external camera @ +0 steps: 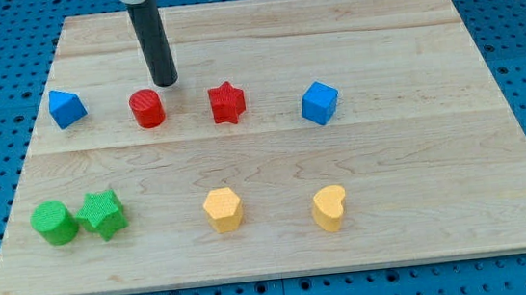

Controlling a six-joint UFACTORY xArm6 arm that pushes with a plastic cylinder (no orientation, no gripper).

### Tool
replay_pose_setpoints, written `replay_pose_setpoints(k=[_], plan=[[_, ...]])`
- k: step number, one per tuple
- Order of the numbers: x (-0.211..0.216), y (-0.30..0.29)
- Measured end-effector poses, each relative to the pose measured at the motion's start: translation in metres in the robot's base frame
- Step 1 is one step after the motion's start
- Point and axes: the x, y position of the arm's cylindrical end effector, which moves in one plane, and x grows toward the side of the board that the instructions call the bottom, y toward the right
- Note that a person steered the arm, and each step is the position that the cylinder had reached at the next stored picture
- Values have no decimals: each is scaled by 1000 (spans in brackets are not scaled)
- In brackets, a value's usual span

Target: Push the red circle to the red star

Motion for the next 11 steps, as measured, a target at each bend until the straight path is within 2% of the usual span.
replay_pose_setpoints(k=[3,5,7,8,9,10,11], plan=[[0,2],[-21,-1],[2,-60],[47,-60],[65,-25],[66,43],[105,62]])
